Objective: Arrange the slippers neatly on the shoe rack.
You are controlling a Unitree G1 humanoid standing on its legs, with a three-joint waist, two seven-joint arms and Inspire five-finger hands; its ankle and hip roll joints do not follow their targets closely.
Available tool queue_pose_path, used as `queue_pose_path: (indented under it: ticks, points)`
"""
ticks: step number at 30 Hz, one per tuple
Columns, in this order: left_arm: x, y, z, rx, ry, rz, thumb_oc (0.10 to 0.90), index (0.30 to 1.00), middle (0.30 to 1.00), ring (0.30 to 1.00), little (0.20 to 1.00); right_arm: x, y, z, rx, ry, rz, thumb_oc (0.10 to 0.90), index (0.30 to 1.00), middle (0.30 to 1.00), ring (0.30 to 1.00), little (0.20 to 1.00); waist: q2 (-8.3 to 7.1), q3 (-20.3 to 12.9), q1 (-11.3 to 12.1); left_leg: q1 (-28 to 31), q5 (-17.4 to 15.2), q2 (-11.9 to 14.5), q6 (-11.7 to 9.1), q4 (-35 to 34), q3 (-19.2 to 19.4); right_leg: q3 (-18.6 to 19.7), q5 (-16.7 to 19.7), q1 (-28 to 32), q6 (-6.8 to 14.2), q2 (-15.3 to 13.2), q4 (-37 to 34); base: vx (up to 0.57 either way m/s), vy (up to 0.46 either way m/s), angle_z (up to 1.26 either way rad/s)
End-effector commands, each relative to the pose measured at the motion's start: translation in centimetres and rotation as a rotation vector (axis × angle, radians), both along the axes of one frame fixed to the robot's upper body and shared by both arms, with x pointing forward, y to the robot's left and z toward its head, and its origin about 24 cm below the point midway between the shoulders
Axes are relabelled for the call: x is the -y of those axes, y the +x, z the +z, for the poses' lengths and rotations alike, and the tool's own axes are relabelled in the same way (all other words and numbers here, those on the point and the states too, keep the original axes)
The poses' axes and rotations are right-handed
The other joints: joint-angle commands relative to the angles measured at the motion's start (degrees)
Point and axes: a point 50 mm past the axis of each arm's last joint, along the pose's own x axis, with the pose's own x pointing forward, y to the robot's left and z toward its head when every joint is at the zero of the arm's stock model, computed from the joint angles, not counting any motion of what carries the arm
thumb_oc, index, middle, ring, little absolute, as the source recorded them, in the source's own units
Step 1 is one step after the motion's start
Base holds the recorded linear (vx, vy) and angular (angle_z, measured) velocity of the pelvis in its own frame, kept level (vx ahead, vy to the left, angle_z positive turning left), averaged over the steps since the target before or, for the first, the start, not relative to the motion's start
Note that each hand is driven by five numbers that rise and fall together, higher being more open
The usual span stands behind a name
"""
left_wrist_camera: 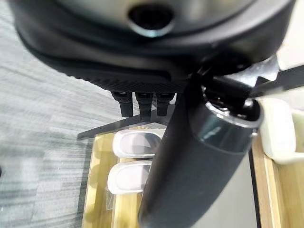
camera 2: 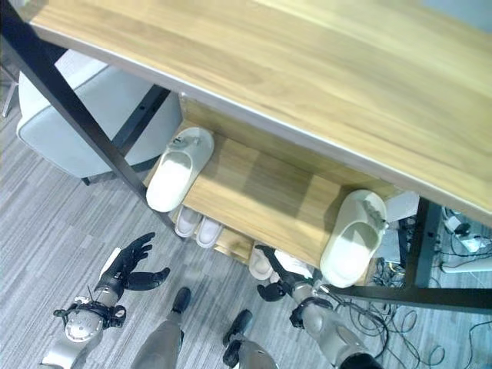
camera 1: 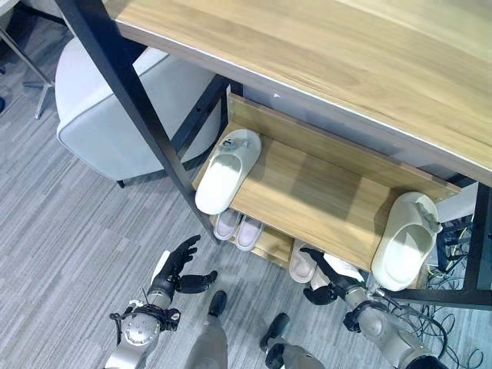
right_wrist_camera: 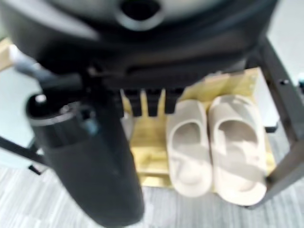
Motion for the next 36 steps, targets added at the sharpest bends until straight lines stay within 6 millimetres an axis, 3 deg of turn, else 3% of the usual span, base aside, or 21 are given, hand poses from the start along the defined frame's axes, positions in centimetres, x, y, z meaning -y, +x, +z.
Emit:
queue_pose_path:
  ticks: [1,10,13,22,28,36]
  points:
    - [0.9,0.3,1.9,0.109,0.02,-0.11,0.8,0.9,0.9,0.9,0.9,1.4,-0.4,-0.3,0.008,-0.049,-0.025,0.8,0.9,0.9,0.9,0.9,0.46,-5.9,0.2,1.9,4.4,1.0,-3.2,-7.5,1.1,2.4,-6.9,4.9,3.5,0.1,-0.7,0.06,0.005,-0.05]
    - [1.8,0.6,4.4,0.221,-0.042,-0.136,0.8,0.9,0.9,0.9,0.9,2.1,-2.5,-2.8,-0.1,-0.051,-0.105,0.8,0.9,0.9,0.9,0.9,1.32,-8.5,-0.8,5.2,3.7,0.2,-3.6,-7.5,3.5,3.8,-5.2,9.8,4.4,0.1,-5.5,0.06,0.003,-0.07]
    - [2.5,1.3,6.3,0.315,-0.075,-0.151,0.8,0.9,0.9,0.9,0.9,2.0,-3.4,-4.1,-0.156,-0.063,-0.127,0.8,0.9,0.9,0.9,0.9,2.22,-8.9,-1.1,5.6,3.4,-0.1,-3.8,-7.5,4.6,4.2,-5.2,10.0,4.9,-0.7,-5.5,0.0,0.007,-0.04]
    - [2.5,1.9,8.0,0.403,-0.115,-0.107,0.8,0.9,0.9,0.9,0.9,1.0,-3.6,-4.8,-0.193,-0.051,-0.111,0.8,0.9,0.9,0.9,0.9,3.91,-9.4,-1.7,8.0,1.8,-0.1,-3.1,-7.5,7.1,7.2,-4.6,9.8,5.9,-1.6,-5.5,0.02,0.025,-0.16]
    - [1.9,1.3,6.5,0.335,-0.061,-0.079,0.8,0.9,0.9,0.9,0.9,1.0,-3.7,-4.8,-0.203,-0.051,-0.112,0.8,0.9,0.9,0.9,0.9,4.54,-9.5,-2.2,9.3,1.0,-0.2,-2.7,-7.5,7.9,7.9,-4.6,10.6,6.0,-1.8,-5.5,0.03,0.015,-0.12]
    - [1.0,-0.3,2.0,0.135,0.007,-0.021,0.8,0.9,0.9,0.9,0.9,1.3,-3.6,-4.5,-0.195,-0.05,-0.116,0.8,0.9,0.9,0.9,0.9,4.47,-9.6,-2.5,10.1,0.6,0.0,-2.5,-7.5,8.2,7.9,-4.5,11.4,6.1,-1.9,-5.5,0.01,0.001,-0.01]
